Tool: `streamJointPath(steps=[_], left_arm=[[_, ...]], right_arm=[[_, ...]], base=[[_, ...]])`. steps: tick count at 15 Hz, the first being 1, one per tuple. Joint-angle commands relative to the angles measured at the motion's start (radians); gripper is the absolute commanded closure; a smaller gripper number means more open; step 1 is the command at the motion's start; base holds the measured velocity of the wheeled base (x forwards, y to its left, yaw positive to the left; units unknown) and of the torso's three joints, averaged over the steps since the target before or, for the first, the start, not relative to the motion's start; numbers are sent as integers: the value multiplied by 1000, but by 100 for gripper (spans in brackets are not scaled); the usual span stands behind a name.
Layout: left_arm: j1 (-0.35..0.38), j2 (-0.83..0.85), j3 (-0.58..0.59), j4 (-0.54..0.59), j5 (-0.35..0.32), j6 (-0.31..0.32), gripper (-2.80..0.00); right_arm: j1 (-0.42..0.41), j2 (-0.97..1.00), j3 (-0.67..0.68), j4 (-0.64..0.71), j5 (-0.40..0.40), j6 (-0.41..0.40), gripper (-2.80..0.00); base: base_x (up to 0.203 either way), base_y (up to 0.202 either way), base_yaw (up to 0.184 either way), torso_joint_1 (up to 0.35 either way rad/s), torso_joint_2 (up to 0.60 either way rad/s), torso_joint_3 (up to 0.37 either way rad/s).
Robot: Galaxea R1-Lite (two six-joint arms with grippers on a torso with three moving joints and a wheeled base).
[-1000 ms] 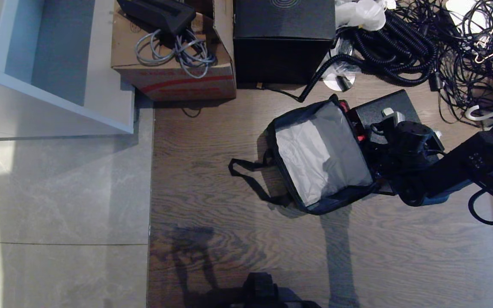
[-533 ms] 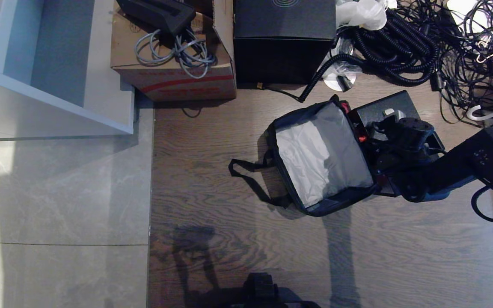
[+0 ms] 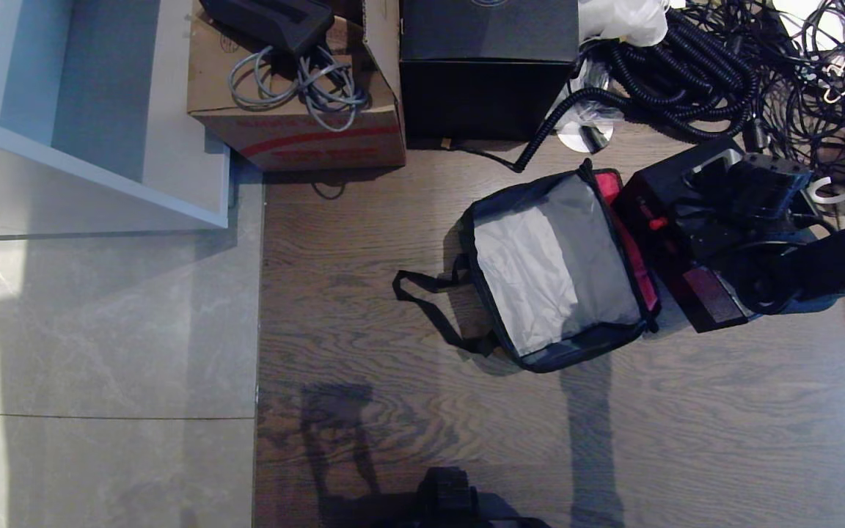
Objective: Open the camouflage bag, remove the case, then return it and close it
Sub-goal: Place the black box back
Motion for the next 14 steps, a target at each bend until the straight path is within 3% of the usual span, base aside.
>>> streamJointPath(steps=[1, 6, 14], left_arm=[[0, -1, -2, 0, 0, 0, 0], [0, -2, 0, 0, 0, 0, 0], [0, -2, 0, 0, 0, 0, 0]], right_arm=[[2, -133, 34, 24, -6, -3, 0], [12, -263, 100, 111, -6, 5, 0], [155, -429, 239, 174, -10, 75, 0]], base=[[0, 0, 0, 0, 0, 0], [0, 0, 0, 0, 0, 0], [0, 0, 0, 0, 0, 0]])
